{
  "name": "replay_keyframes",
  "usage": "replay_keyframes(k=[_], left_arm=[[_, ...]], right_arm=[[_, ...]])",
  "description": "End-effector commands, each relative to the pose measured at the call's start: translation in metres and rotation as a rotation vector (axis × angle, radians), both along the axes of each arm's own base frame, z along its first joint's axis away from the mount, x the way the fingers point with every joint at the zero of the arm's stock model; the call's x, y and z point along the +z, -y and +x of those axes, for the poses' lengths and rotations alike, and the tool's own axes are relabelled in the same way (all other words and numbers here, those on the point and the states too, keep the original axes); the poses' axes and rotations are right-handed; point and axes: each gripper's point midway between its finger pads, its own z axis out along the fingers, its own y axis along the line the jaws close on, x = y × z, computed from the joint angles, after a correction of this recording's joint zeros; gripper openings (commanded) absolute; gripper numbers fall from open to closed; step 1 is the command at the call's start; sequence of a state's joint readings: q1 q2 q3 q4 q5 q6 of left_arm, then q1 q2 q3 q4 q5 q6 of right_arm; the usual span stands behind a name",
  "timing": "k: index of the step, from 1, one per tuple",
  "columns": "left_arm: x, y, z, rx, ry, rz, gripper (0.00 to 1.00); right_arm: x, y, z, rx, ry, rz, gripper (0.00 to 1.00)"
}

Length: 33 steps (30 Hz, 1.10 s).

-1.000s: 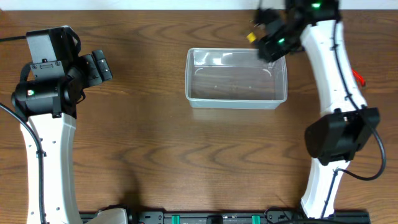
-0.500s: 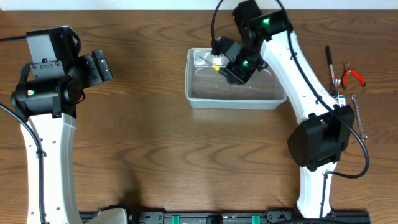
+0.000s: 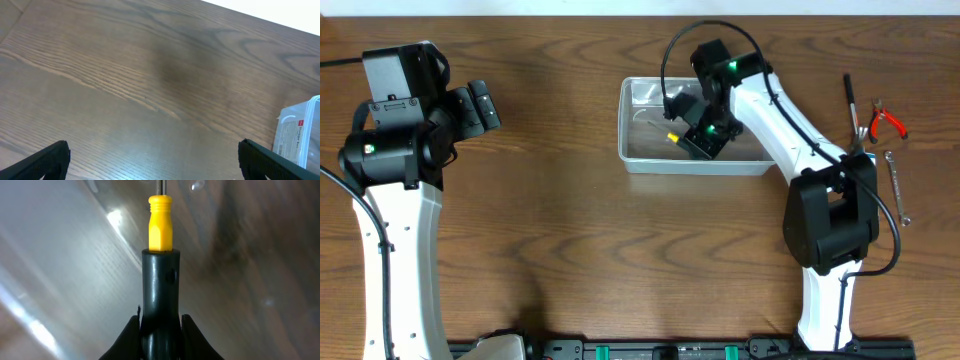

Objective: Pack container
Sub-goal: 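Carry the screwdriver over the container with the right gripper, then release the screwdriver into the container and move the right gripper right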

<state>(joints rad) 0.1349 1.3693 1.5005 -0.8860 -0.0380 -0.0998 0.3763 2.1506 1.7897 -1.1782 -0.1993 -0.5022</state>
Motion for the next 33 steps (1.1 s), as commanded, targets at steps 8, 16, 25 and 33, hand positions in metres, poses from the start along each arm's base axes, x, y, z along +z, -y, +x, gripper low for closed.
replay_keyframes(k=[8, 16, 25, 33], left_arm=[[0.005, -0.003, 0.001, 0.002, 0.008, 0.022, 0.98], [0.005, -0.003, 0.001, 0.002, 0.008, 0.022, 0.98], [0.005, -0.003, 0.001, 0.002, 0.008, 0.022, 0.98], [0.005, -0.003, 0.001, 0.002, 0.008, 0.022, 0.98]], right_arm=[[-0.021, 0.006, -0.005, -0.042, -0.020, -0.016, 0.38], [-0.016, 0.001, 0.007, -0.043, 0.027, 0.004, 0.60], [0.071, 0.000, 0.053, -0.169, 0.175, 0.041, 0.61], [0.153, 0.098, 0.100, -0.654, 0.355, -0.047, 0.72]])
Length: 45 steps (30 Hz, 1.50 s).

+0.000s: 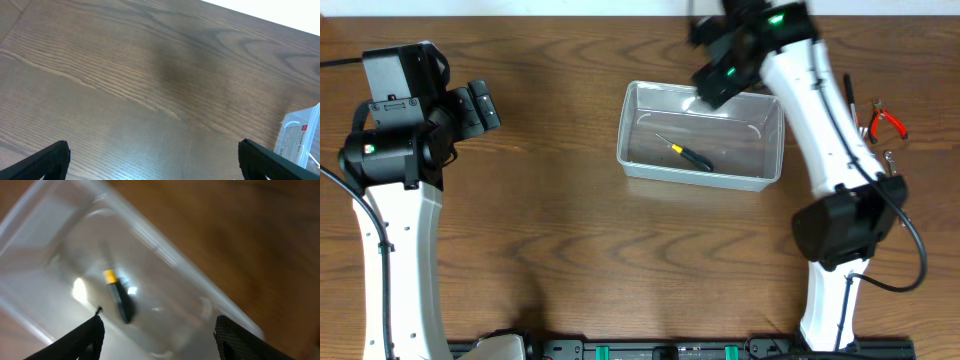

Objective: Pack container
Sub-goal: 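Release the screwdriver into the container and move the right gripper right, then lower the right gripper and grasp the orange-labeled screwdriver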

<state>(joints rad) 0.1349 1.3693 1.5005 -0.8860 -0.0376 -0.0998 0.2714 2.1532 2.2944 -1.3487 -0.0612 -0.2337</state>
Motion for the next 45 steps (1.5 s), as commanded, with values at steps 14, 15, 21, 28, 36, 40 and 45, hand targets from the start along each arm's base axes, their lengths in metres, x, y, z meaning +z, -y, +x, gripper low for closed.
replay_keyframes(k=[14, 15, 21, 28, 36, 40, 45], left_arm=[[0.005, -0.003, 0.001, 0.002, 0.008, 0.022, 0.98], [0.005, -0.003, 0.001, 0.002, 0.008, 0.022, 0.98], [0.005, -0.003, 0.001, 0.002, 0.008, 0.022, 0.98], [0.005, -0.003, 0.001, 0.002, 0.008, 0.022, 0.98], [0.005, -0.003, 0.001, 0.002, 0.008, 0.022, 0.98], [0.005, -0.003, 0.001, 0.002, 0.008, 0.022, 0.98], [0.005, -0.003, 0.001, 0.002, 0.008, 0.022, 0.98]], right_arm=[[0.006, 0.205, 0.004, -0.713, -0.040, -0.008, 0.52], [0.004, 0.211, 0.002, -0.726, -0.049, -0.011, 0.52], [-0.027, 0.234, -0.021, -0.787, -0.167, -0.043, 0.54], [-0.075, 0.259, -0.045, -0.830, -0.272, -0.125, 0.67], [-0.109, 0.274, -0.050, -0.758, -0.294, -0.123, 0.69], [-0.115, 0.279, -0.047, -0.755, -0.276, -0.115, 0.68], [-0.114, 0.278, -0.034, -0.717, -0.230, -0.073, 0.67]])
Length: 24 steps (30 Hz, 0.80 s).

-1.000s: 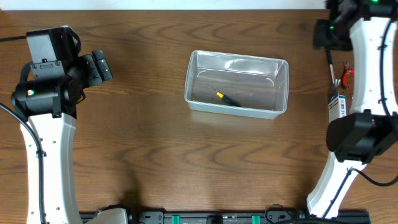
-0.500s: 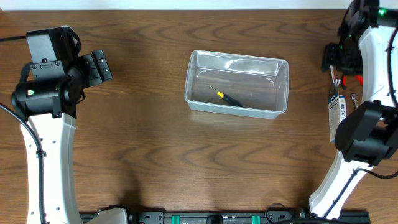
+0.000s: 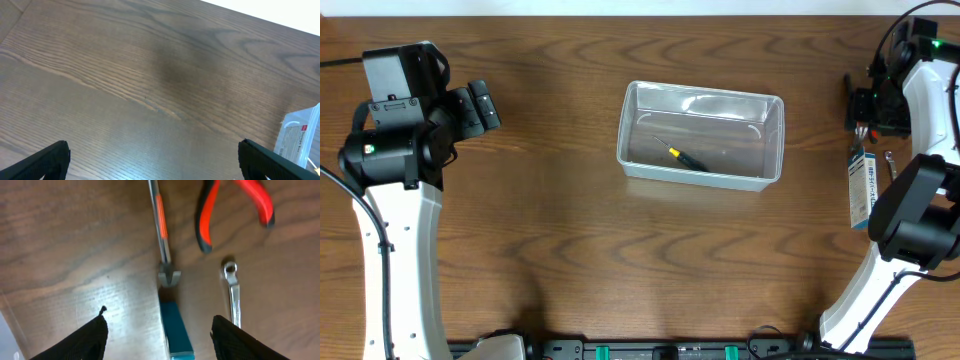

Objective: Pack container
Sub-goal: 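Lower the right gripper and grasp the orange-labeled screwdriver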

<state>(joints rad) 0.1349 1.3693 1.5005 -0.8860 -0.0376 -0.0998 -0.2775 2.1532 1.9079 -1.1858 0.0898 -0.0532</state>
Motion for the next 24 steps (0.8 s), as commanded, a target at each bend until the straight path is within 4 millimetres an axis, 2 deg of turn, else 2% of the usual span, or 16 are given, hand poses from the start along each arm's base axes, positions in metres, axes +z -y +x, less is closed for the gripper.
replay_keyframes(k=[1, 5, 8, 14, 24], left_arm=[[0.005, -0.003, 0.001, 0.002, 0.008, 0.022, 0.98], [0.005, -0.003, 0.001, 0.002, 0.008, 0.022, 0.98], [0.005, -0.003, 0.001, 0.002, 0.008, 0.022, 0.98], [0.005, -0.003, 0.001, 0.002, 0.008, 0.022, 0.98], [0.005, -0.003, 0.001, 0.002, 0.008, 0.022, 0.98]], right_arm=[[-0.006, -0.003, 0.006, 0.058, 0.022, 0.047, 0.66], [-0.010, -0.003, 0.013, 0.074, 0.041, 0.050, 0.65], [-0.020, -0.003, 0.015, 0.073, 0.027, 0.054, 0.65], [-0.045, 0.001, 0.011, 0.062, -0.024, 0.069, 0.64], [-0.070, 0.018, 0.003, 0.022, -0.069, 0.081, 0.64]])
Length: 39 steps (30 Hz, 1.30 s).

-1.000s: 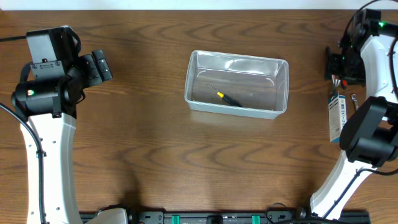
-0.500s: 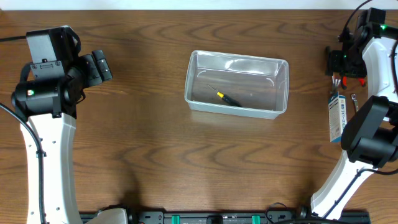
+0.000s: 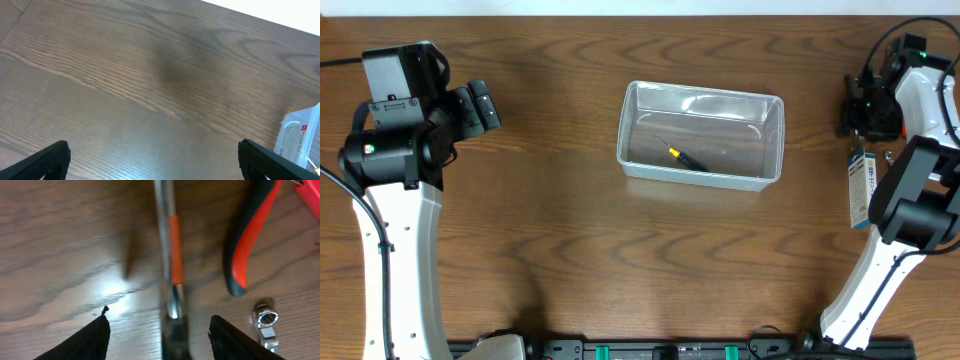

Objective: Pack container
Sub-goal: 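Lower the right gripper and grasp the orange-labeled screwdriver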

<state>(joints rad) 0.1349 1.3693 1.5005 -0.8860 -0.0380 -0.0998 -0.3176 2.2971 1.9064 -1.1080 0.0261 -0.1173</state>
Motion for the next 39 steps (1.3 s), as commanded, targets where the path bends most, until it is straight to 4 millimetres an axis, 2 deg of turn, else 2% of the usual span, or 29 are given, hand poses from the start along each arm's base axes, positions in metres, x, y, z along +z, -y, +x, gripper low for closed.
replay_keyframes(k=[1, 15, 17, 21, 24, 27, 35, 39], left_arm=[[0.005, -0.003, 0.001, 0.002, 0.008, 0.022, 0.98], [0.005, -0.003, 0.001, 0.002, 0.008, 0.022, 0.98], [0.005, -0.003, 0.001, 0.002, 0.008, 0.022, 0.98], [0.005, -0.003, 0.001, 0.002, 0.008, 0.022, 0.98], [0.005, -0.003, 0.001, 0.002, 0.008, 0.022, 0.98], [0.005, -0.003, 0.001, 0.002, 0.008, 0.022, 0.98], [0.005, -0.003, 0.001, 0.002, 0.008, 0.022, 0.98], [0.005, -0.003, 0.001, 0.002, 0.008, 0.022, 0.98]], right_arm=[[-0.010, 0.009, -0.006, -0.011, -0.021, 0.007, 0.64], [-0.043, 0.004, -0.011, -0.015, -0.075, 0.058, 0.59], [-0.043, 0.005, -0.009, -0.015, -0.068, 0.056, 0.54], [-0.043, 0.005, -0.008, -0.015, -0.064, 0.054, 0.35], [-0.043, 0.005, -0.008, -0.015, -0.061, 0.053, 0.24], [-0.043, 0.005, -0.008, -0.015, -0.061, 0.053, 0.22], [-0.041, 0.005, -0.008, -0.015, -0.062, 0.054, 0.01], [-0.037, 0.005, -0.005, -0.013, -0.051, 0.050, 0.01]])
